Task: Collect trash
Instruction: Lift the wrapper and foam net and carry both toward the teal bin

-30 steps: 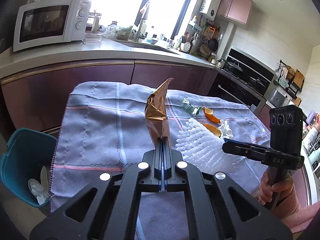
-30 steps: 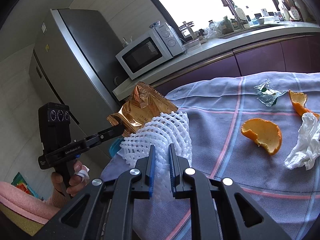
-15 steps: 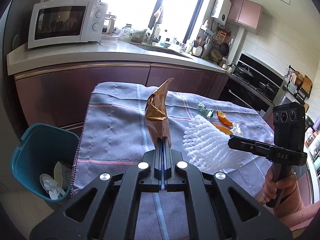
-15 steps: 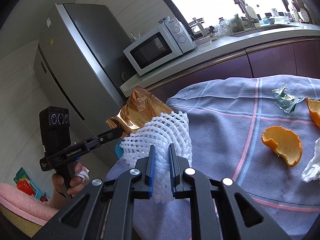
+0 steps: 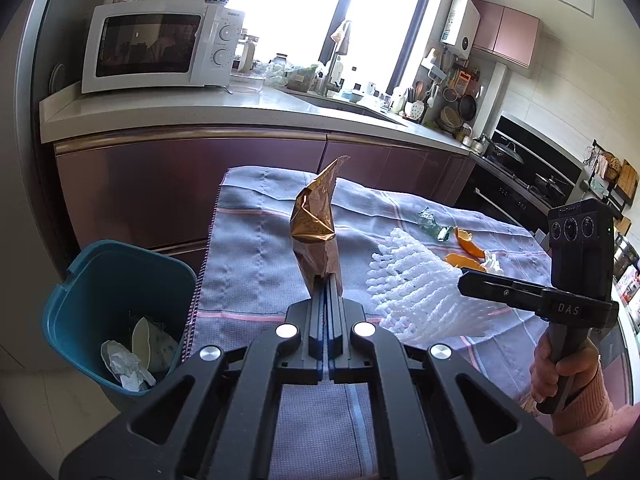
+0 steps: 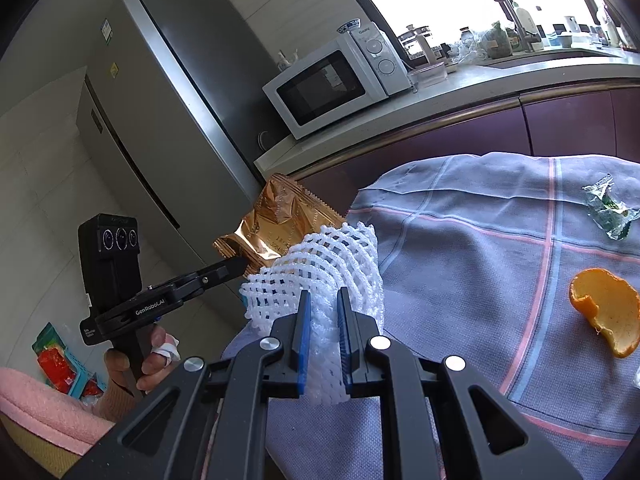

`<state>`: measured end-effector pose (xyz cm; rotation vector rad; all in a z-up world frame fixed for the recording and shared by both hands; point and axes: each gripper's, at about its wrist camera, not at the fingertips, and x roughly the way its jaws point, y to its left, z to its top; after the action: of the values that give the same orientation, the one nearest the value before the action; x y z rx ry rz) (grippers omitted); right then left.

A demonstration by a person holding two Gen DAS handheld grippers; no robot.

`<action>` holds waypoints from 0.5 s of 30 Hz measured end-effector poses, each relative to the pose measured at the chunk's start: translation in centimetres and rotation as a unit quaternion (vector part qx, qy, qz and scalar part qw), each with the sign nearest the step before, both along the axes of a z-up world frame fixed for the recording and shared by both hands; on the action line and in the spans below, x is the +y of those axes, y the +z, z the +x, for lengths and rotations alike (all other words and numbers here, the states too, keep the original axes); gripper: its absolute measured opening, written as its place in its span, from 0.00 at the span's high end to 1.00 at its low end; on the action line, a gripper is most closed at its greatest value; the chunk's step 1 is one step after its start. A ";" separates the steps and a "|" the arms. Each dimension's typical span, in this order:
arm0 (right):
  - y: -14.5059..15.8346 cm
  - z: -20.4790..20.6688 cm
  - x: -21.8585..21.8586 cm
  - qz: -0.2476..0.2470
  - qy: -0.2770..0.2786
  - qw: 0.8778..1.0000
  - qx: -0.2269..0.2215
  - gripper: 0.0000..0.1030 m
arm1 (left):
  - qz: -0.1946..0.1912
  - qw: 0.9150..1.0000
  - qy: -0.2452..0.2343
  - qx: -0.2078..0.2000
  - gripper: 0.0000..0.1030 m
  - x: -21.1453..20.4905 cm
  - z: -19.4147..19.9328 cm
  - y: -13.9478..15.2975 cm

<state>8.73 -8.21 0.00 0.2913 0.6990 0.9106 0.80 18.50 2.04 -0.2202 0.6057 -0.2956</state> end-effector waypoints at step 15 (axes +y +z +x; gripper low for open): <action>0.3 1.5 4.0 -0.009 0.035 0.999 -0.004 0.89 | 0.001 0.998 0.055 0.000 0.99 4.4 -1.1 -0.3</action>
<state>10.21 -4.26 0.32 0.2475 0.7139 0.9717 -0.25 22.88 1.72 -0.2505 0.5927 -0.1890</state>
